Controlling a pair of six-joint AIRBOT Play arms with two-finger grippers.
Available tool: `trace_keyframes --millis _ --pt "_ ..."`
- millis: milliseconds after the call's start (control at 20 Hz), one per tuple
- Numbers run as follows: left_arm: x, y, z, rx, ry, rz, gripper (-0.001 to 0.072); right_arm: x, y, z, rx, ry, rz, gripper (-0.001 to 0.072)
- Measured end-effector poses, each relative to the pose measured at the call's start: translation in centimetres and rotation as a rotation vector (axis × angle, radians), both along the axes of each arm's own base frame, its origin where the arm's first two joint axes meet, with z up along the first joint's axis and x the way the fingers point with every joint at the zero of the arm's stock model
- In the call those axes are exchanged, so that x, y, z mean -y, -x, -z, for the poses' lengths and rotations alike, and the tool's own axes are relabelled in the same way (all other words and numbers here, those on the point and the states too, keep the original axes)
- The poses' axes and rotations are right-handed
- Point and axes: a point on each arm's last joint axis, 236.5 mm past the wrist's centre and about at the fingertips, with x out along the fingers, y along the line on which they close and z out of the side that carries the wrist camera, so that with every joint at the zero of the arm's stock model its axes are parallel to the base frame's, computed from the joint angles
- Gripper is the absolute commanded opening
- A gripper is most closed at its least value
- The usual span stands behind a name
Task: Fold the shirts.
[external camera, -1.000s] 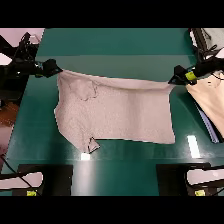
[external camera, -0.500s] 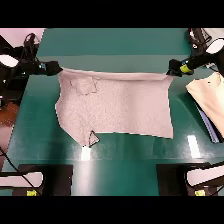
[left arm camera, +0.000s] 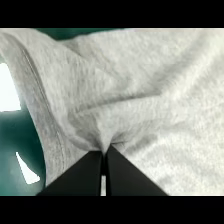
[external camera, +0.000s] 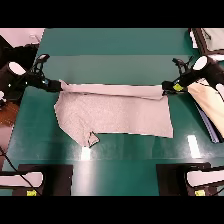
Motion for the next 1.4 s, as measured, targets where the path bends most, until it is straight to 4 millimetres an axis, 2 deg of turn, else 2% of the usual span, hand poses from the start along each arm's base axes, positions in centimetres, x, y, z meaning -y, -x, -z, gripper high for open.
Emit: trace_keyframes --millis 50,100,150,200,350,450,600,700,800,900,1050,1200,1400 --pt "0.0 0.3 0.4 -0.014 -0.002 0.002 0.0023 -0.3 0.2 0.3 -0.007 -0.012 0.004 0.0020" --pt "0.0 0.6 0.7 -0.024 -0.003 0.002 0.0210 -0.5 0.4 0.5 -0.011 -0.022 0.010 0.0133" --pt "0.0 0.9 1.0 -0.041 0.000 -0.001 0.0533 -0.6 0.5 0.6 -0.015 -0.028 0.012 0.0330" --pt "0.1 1.3 1.2 -0.057 0.004 -0.004 0.0618 -0.8 0.7 0.7 -0.020 -0.034 0.013 0.0360" --pt "-0.1 2.2 1.3 -0.107 0.004 -0.015 0.0602 -0.9 1.6 0.5 -0.049 -0.048 0.010 0.0360" --pt "-1.1 3.0 0.7 -0.144 -0.014 -0.038 0.0602 -0.7 2.5 -0.5 -0.062 -0.053 0.003 0.0360" --pt "-2.9 5.4 -0.9 -0.180 -0.025 -0.078 0.0602 -0.4 4.3 -3.4 -0.057 -0.063 -0.029 0.0359" --pt "-3.2 8.4 -1.3 -0.212 -0.017 -0.109 0.0602 -0.6 5.3 -5.5 -0.034 -0.072 -0.051 0.0358" --pt "-2.3 12.0 -0.8 -0.262 0.022 -0.141 0.0602 -0.9 5.8 -7.5 0.013 -0.071 -0.070 0.0357" --pt "-0.6 15.5 0.4 -0.309 0.093 -0.175 0.0602 -1.6 6.0 -9.2 0.066 -0.071 -0.091 0.0357" --pt "1.9 19.6 2.5 -0.379 0.194 -0.226 0.0602 -2.6 5.8 -10.8 0.136 -0.069 -0.114 0.0357" --pt "3.3 21.9 4.4 -0.431 0.256 -0.271 0.0602 -3.0 5.8 -11.5 0.163 -0.068 -0.125 0.0357" --pt "3.6 22.3 5.6 -0.422 0.282 -0.322 0.0602 -3.2 5.9 -11.8 0.172 -0.068 -0.130 0.0357"
